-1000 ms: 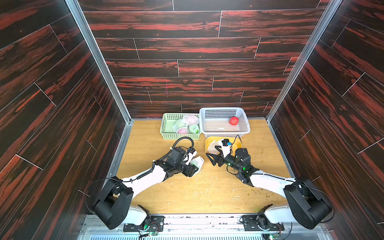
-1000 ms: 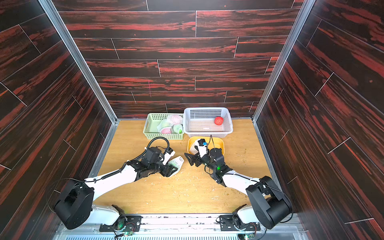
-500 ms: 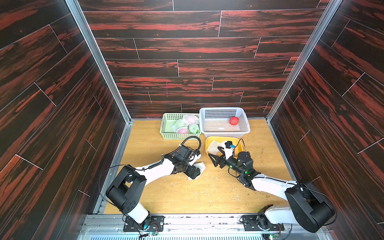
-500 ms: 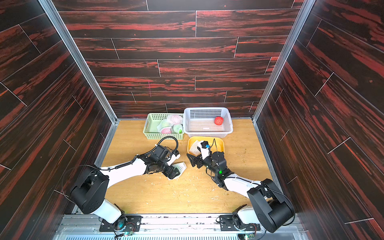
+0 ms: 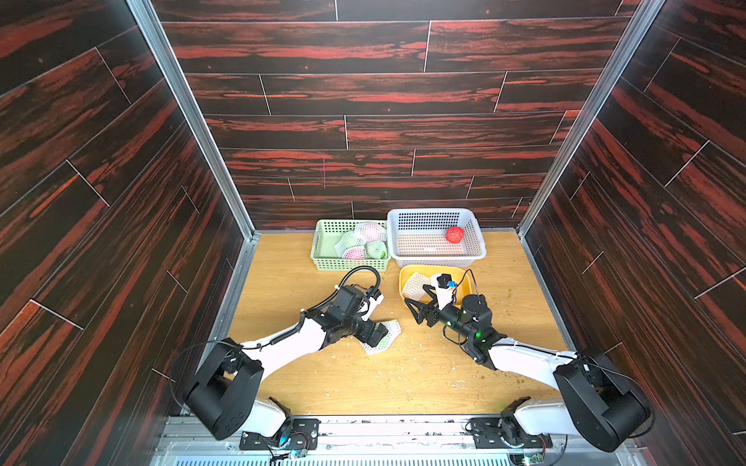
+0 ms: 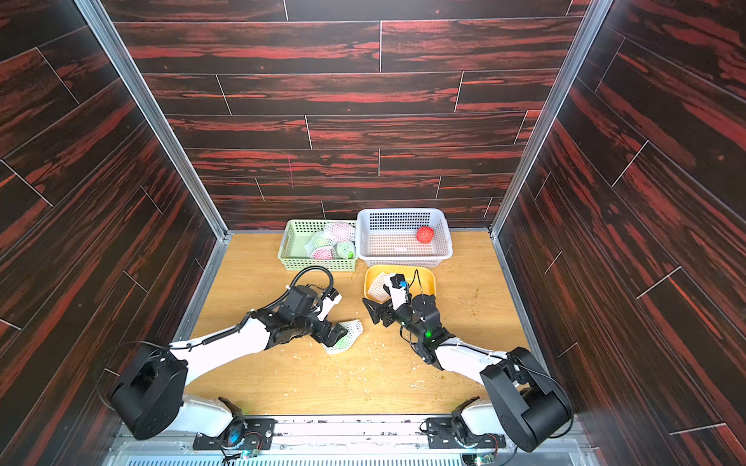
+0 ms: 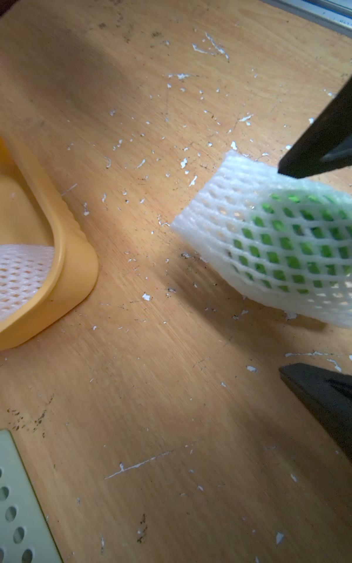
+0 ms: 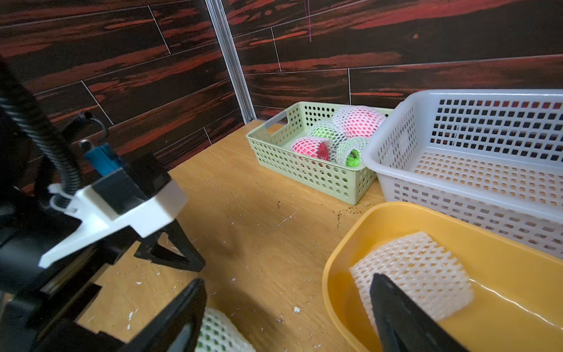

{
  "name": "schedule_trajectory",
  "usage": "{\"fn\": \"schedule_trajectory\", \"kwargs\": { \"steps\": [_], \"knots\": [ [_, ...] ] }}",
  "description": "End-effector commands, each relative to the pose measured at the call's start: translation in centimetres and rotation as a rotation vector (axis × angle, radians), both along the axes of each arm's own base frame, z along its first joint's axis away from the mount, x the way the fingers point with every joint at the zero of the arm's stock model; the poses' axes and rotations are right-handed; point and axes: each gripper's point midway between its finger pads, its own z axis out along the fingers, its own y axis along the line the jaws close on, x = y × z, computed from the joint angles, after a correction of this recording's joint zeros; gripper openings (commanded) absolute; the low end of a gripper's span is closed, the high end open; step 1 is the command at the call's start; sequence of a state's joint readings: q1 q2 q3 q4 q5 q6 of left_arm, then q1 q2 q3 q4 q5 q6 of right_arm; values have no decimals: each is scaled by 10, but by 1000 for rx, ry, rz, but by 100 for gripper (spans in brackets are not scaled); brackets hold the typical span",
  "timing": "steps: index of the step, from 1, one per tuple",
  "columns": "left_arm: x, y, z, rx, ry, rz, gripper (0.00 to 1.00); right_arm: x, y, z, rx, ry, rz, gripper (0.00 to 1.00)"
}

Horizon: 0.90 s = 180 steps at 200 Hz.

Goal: Remove foam nets from apples
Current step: Place the apple at the center of the board, then remove the foam net from the apple.

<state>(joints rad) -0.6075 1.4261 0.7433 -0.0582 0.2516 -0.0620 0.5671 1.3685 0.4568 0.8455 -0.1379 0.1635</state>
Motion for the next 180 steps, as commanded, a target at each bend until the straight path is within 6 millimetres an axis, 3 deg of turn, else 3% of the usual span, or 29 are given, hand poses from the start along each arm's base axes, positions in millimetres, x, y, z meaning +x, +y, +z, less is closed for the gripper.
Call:
{"fn": "schedule_trajectory", "kwargs": {
  "steps": [1, 27, 51, 112, 143, 180],
  "knots": [
    [0, -4, 15, -119, -72, 3, 100, -3, -1, 10, 16, -25, 2, 88],
    [-11, -5, 8, -185, -73, -7, 100, -2, -1, 10, 16, -25, 2, 88],
    [-17, 0, -11, -193, -28, 33, 100, -3, 0, 9, 16, -21, 6, 88],
    [-15, -5, -40, -204, 21, 43, 99, -2, 1, 8, 17, -16, 13, 88],
    [-14, -9, -29, -201, -9, 16, 100, 0, 6, -2, 5, 19, 25, 88],
    [-15, -7, 4, -193, -83, -20, 98, 0, 9, 2, 16, 52, 40, 89]
  ]
}}
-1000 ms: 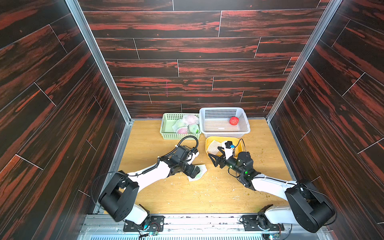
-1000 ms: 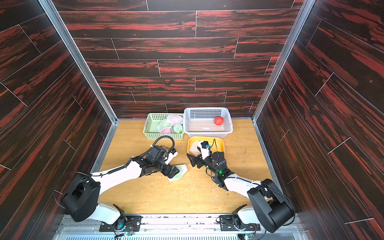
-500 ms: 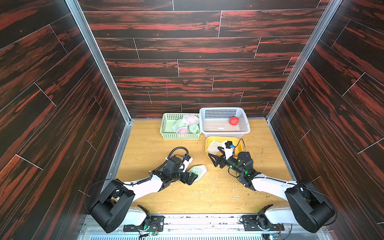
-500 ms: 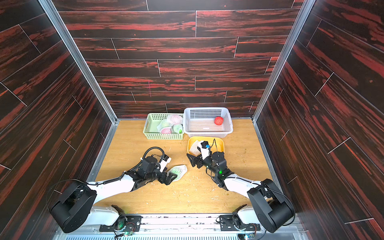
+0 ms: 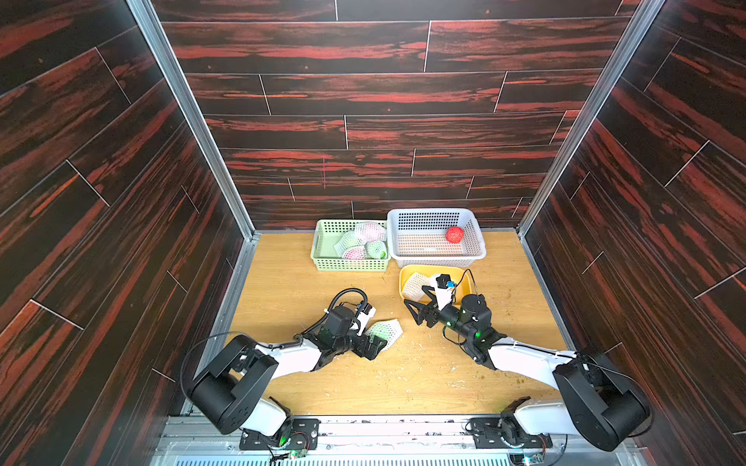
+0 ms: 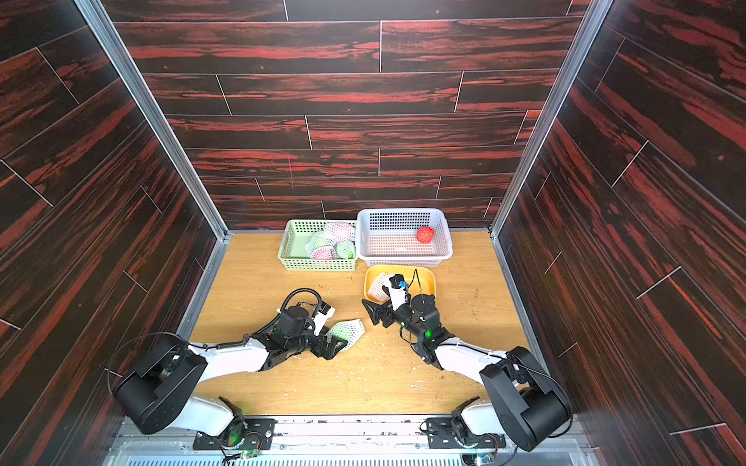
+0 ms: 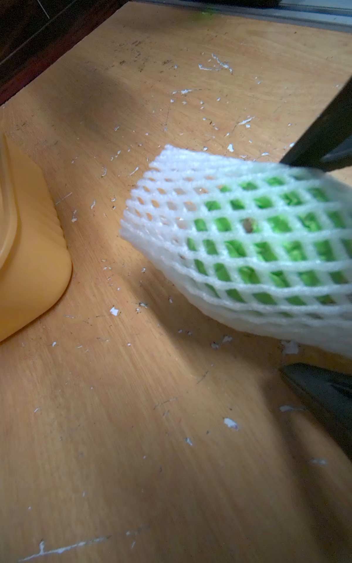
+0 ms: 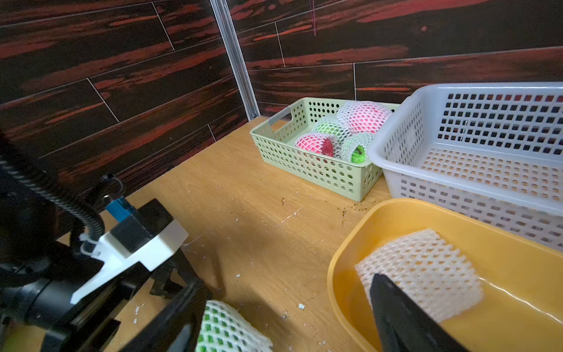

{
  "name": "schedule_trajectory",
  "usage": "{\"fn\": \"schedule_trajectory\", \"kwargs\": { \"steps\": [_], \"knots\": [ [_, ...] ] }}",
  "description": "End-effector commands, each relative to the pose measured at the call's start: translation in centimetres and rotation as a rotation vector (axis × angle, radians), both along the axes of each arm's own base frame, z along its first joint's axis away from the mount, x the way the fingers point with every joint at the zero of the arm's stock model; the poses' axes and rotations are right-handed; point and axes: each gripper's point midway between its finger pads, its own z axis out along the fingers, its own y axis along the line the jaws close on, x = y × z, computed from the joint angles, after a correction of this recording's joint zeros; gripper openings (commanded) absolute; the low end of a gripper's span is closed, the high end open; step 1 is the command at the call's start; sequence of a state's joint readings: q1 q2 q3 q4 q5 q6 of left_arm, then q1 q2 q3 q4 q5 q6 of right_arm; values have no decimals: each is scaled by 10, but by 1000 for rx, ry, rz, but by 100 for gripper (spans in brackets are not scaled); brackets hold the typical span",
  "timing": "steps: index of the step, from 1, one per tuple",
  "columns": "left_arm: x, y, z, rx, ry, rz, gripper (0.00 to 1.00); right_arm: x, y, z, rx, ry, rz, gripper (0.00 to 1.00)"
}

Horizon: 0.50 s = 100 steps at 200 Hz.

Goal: Remove foam nets from apples
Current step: Remove the foam net from the apple.

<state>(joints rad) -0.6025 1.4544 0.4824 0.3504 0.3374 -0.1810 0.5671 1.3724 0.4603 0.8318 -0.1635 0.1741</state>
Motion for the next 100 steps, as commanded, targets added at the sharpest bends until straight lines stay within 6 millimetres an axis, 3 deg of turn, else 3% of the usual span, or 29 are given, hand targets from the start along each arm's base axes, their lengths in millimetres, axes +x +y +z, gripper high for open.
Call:
{"fn": "schedule_trajectory", "kwargs": {
  "steps": [1, 21, 38, 80, 100],
  "knots": [
    [5, -6, 41, -28, -98, -34, 98, 4, 6, 5, 12, 35, 15, 89],
    [6, -4, 59, -41, -144, -31, 98, 9, 9, -5, 22, 195, -13, 87],
    [7, -2, 70, -64, -183, -13, 98, -8, 16, -15, 89, 347, 44, 83],
    [14, 10, 62, -56, -228, 69, 97, -44, 27, -46, 133, 659, 136, 79],
    [15, 10, 60, -64, -230, 78, 97, -50, 28, -59, 114, 789, 124, 79]
  ]
}}
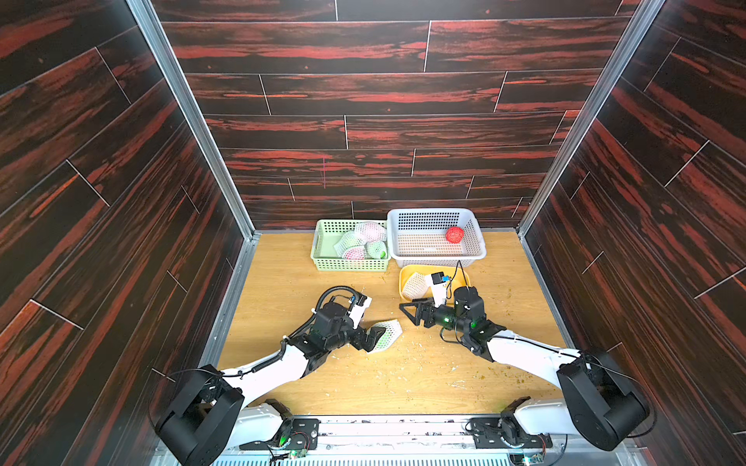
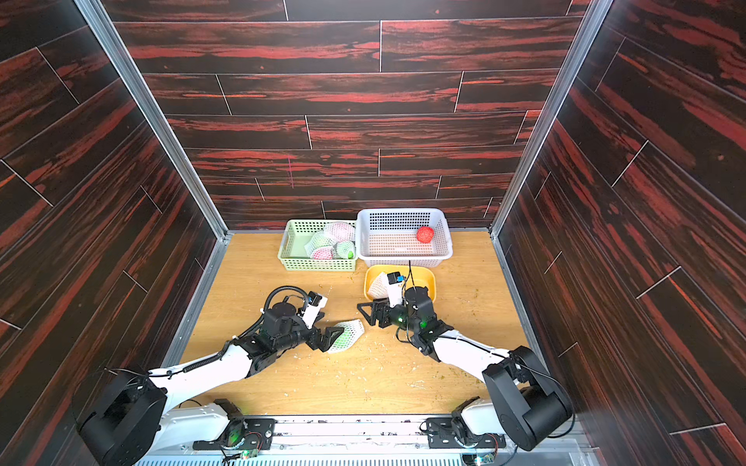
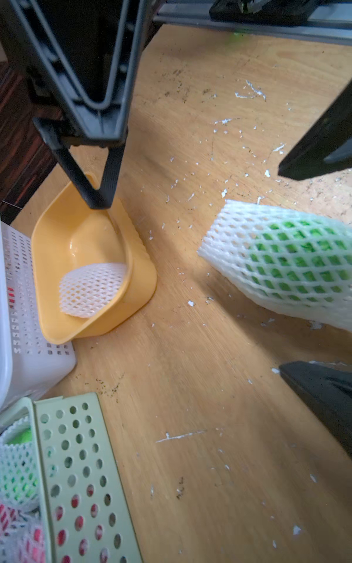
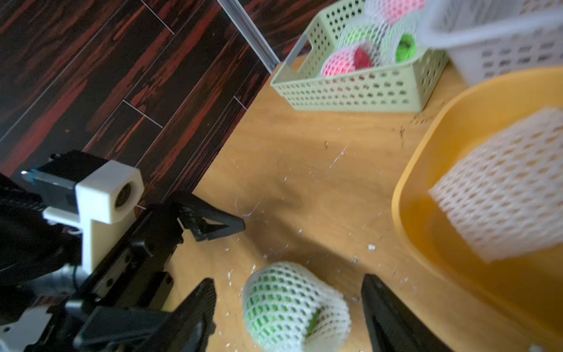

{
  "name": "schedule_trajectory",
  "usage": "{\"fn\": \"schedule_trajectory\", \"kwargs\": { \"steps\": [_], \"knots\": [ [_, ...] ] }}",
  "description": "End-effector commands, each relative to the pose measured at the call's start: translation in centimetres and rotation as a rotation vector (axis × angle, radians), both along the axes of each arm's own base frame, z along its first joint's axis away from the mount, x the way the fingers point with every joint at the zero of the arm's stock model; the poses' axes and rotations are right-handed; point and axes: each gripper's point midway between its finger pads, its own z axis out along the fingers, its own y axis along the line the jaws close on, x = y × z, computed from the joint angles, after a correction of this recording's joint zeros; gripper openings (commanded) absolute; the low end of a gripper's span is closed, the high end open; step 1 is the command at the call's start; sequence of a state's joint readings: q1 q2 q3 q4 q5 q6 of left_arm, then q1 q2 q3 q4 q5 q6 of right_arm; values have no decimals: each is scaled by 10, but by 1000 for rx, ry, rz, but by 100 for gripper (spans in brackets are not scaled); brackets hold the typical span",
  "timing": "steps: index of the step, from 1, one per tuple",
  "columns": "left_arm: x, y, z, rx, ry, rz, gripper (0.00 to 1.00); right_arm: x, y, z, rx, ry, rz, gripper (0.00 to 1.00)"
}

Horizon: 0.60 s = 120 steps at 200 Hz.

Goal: Remove foam nets from apples
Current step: Remove the foam net from the apple.

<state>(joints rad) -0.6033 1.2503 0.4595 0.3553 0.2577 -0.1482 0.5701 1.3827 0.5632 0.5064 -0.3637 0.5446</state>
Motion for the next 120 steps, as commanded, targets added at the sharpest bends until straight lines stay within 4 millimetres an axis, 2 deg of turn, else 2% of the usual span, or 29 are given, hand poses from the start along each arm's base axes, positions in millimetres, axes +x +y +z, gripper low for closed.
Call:
{"fn": "schedule_trajectory", "kwargs": {
  "steps": [1, 49, 90, 120],
  "knots": [
    [5, 1, 1, -14, -27, 30, 97, -23, 6, -31, -15, 271, 45, 79],
    [5, 3, -5, 4, -36, 29, 97, -39, 4, -62, -48, 475, 22, 80],
    [6, 2, -6, -17, -39, 34, 97, -40, 19, -78, -52, 553, 61, 82],
    [6, 1, -8, -12, -35, 29, 97, -39, 30, -83, -47, 572, 88, 82]
  ]
}}
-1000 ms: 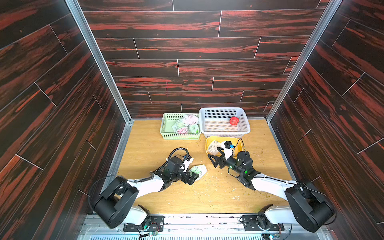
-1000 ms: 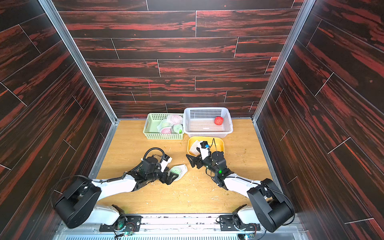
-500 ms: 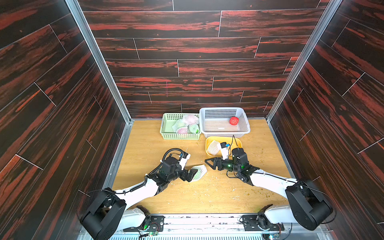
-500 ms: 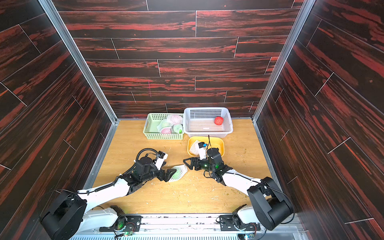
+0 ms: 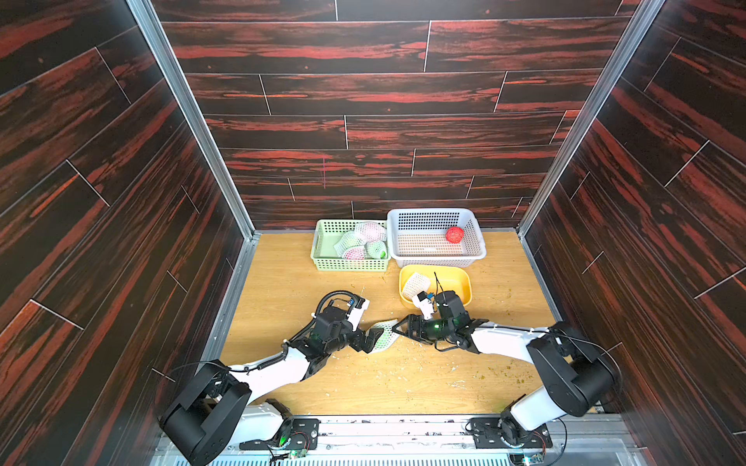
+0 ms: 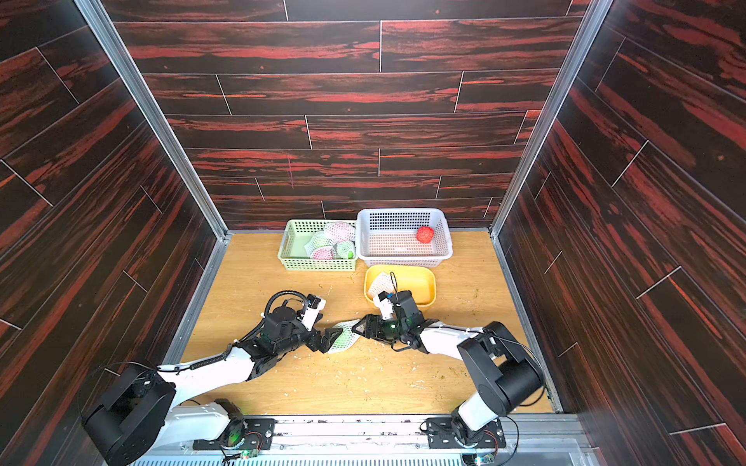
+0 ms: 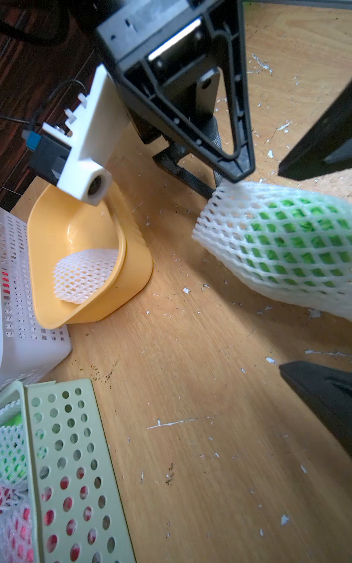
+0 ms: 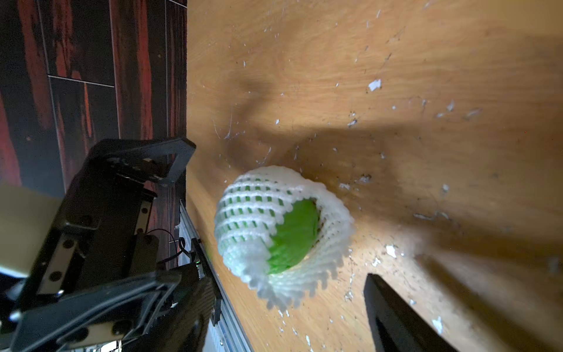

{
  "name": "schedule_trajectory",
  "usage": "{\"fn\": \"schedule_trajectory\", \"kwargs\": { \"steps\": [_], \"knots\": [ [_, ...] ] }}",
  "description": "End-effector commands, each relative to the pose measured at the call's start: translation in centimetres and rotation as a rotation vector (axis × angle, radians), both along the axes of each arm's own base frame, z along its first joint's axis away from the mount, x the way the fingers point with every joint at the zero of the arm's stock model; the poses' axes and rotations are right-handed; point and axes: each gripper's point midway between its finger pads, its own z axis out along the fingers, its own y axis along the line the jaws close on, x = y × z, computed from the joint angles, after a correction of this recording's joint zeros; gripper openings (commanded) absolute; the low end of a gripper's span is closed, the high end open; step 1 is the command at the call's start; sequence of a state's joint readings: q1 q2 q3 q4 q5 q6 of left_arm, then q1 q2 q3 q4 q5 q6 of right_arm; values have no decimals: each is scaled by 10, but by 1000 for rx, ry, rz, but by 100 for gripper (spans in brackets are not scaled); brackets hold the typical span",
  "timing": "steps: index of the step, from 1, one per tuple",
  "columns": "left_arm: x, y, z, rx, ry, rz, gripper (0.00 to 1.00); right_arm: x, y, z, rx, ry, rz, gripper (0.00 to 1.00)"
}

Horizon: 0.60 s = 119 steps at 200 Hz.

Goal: Remove foam nets from apples
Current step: Remove the foam net from the apple.

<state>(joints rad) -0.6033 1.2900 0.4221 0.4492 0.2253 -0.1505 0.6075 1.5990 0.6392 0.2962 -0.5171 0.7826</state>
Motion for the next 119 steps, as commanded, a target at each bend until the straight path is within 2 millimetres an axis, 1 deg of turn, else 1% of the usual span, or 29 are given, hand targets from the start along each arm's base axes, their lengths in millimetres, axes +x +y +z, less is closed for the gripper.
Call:
{"fn": "schedule_trajectory", "kwargs": {
  "steps": [1, 31, 53, 83, 119],
  "knots": [
    [1, -2, 2, -14, -13, -2, 97, -2, 11, -3, 13, 36, 29, 82],
    [2, -3, -2, -4, -4, -1, 97, 6, 21, -5, 27, 34, 52, 82],
    [3, -4, 1, -12, -1, -1, 97, 13, 26, -6, 30, 27, 57, 75],
    [1, 0, 4, -9, -17, 16, 97, 17, 28, 0, 28, 3, 68, 54],
    [4, 6, 7, 10, -44, 40, 97, 17, 33, 1, 44, -12, 96, 36]
  ]
}}
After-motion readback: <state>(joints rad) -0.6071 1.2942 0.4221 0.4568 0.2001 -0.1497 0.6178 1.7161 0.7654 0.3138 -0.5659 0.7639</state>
